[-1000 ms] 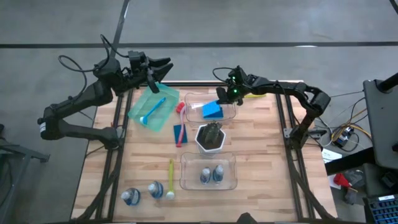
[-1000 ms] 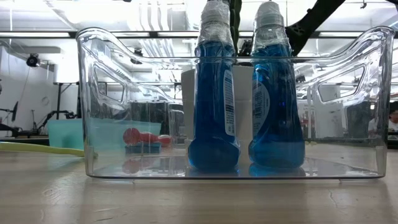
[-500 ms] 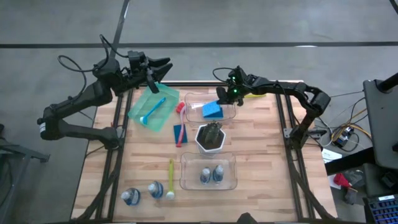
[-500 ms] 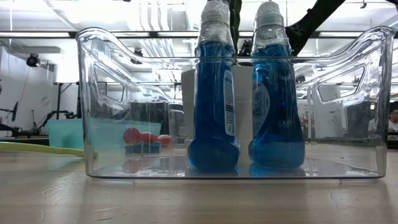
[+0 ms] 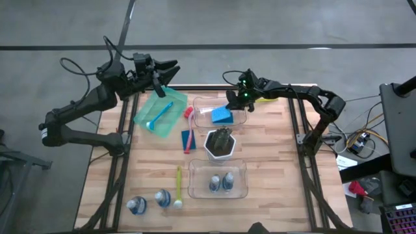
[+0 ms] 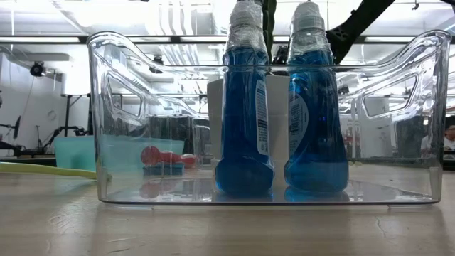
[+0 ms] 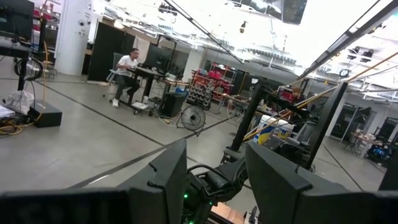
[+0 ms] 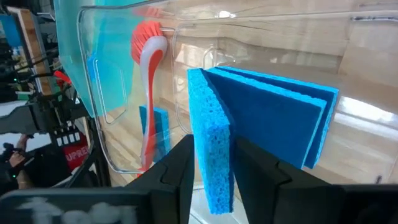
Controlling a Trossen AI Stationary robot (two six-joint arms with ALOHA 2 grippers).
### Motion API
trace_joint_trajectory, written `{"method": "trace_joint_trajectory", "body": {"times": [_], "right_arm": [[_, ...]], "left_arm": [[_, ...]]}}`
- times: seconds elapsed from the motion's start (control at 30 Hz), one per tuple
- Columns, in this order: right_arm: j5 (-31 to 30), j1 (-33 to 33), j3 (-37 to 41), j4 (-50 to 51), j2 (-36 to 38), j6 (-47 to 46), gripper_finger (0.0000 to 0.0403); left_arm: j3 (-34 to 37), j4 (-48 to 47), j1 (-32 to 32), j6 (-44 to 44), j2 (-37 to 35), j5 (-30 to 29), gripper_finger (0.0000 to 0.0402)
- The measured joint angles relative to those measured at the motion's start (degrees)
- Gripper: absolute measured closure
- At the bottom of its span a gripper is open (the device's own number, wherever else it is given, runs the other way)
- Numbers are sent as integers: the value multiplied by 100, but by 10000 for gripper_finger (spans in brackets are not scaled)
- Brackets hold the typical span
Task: Pick & Place Kitchen Sink Supplies
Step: Put the blue sponge wipe into the top transparent bin
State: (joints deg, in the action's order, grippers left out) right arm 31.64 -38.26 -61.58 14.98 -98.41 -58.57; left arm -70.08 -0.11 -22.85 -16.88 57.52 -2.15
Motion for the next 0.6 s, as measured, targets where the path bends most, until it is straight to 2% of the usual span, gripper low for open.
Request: {"method": "trace_joint_trajectory", "body": {"times": [0.2,0.6], "right_arm": [[39,-2,-2,-2,33,-90,282],[397,-131,-2,87,321,7,280]], "left_arm": [[0,-1,0,-3,-2,0,245],[0,5,0,-134,-66,36,245]]}}
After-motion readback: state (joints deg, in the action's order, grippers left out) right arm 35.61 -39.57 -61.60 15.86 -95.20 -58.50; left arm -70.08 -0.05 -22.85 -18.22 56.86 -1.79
